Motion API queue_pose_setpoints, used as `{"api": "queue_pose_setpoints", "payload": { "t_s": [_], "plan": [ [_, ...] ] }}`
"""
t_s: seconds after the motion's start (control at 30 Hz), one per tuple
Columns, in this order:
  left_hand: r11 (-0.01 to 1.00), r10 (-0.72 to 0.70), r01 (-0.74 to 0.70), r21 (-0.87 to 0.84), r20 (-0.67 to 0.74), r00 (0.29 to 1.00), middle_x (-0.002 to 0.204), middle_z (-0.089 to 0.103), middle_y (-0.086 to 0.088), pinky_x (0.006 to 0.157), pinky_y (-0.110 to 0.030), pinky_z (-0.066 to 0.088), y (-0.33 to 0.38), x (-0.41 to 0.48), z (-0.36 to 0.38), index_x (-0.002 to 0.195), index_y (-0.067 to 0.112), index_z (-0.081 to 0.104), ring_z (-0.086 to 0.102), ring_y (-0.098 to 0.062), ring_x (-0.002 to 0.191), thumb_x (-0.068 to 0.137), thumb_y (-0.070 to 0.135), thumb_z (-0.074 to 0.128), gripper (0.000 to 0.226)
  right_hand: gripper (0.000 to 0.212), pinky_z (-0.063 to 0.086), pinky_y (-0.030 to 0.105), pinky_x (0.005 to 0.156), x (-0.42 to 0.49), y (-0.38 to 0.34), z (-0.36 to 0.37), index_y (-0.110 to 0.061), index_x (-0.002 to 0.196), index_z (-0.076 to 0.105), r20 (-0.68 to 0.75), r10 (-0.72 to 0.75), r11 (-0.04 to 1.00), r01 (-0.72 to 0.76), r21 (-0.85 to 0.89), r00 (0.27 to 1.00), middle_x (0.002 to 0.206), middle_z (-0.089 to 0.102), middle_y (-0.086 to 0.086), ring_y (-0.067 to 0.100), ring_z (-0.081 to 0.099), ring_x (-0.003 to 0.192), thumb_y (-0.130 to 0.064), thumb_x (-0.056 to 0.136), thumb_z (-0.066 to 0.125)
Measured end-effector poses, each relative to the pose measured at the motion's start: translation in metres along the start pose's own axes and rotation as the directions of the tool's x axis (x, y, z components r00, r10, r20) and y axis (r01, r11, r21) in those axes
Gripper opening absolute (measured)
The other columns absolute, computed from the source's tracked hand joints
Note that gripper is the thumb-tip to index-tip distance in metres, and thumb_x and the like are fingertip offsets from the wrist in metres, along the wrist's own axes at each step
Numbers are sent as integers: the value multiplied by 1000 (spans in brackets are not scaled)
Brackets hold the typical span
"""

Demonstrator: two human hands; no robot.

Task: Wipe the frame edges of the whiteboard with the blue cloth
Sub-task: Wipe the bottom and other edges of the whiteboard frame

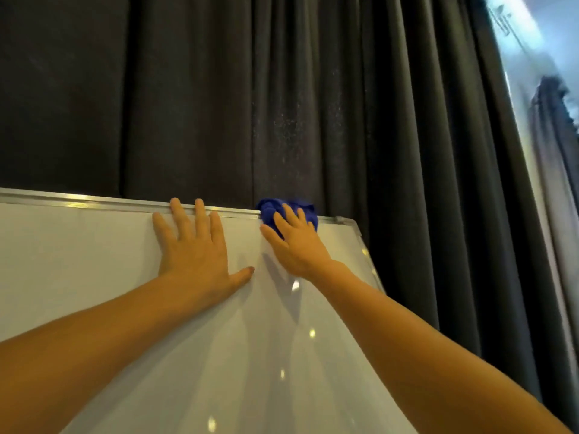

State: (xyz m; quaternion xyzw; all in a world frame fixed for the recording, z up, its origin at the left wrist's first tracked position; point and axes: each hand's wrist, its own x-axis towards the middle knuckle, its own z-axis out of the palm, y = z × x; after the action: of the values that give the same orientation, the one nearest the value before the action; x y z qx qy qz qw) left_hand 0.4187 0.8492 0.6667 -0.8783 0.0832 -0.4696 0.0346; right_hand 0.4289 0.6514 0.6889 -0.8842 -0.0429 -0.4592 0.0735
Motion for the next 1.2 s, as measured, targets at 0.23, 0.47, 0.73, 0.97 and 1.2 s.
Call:
{"api": "queue_pose_setpoints", "payload": {
  "t_s": [0.23, 0.47, 0.73, 0.97, 1.2],
  "plan": [
    [996, 56, -62, -68, -92, 994, 163, -5, -20, 111, -71, 0, 77, 32, 11, 152, 8, -3, -7, -54, 144, 68, 91, 20, 121, 66, -3, 40, 122, -5, 65, -13, -24, 154, 15, -3, -137, 976, 135, -168, 991, 164, 4, -2, 21, -4, 150, -58, 99, 24],
    [993, 95, -104, -47, -164, 982, 162, -4, -21, 107, -76, -1, 119, 61, 27, 153, 8, 2, -10, -57, 141, 68, 90, 17, 119, 64, 0, 41, 121, 7, 105, -13, -16, 154, 18, -47, 54, 990, -59, -128, 997, 164, 1, 2, 23, -5, 150, -51, 101, 28],
    [982, 151, -169, -84, -185, 971, 162, -6, -21, 105, -77, -3, 194, 76, 45, 152, 6, -1, -13, -58, 140, 63, 93, 19, 126, 51, 8, 45, 119, 3, 181, -36, -16, 150, 32, -106, 131, 934, -159, -320, 986, 162, 19, 5, 31, 9, 149, -37, 104, 25],
    [994, 58, -74, -74, -196, 979, 162, -5, -20, 106, -77, -3, 205, 94, 56, 152, 7, 1, -10, -56, 142, 58, 95, 8, 130, 45, 17, 29, 114, -25, 207, -17, -4, 137, 49, -176, 135, 990, -124, 71, 975, 155, 35, 13, 25, 26, 144, -30, 103, 35],
    [987, 81, -99, -125, -139, 987, 161, 2, -24, 104, -78, -6, 245, 71, 58, 152, 4, 7, -7, -56, 141, 64, 87, 5, 121, 27, 50, 48, 85, -154, 234, -6, -2, 103, 69, -179, 68, 971, -24, 239, 982, 106, 67, 12, 28, 60, 93, -20, 99, 49]
  ]
}}
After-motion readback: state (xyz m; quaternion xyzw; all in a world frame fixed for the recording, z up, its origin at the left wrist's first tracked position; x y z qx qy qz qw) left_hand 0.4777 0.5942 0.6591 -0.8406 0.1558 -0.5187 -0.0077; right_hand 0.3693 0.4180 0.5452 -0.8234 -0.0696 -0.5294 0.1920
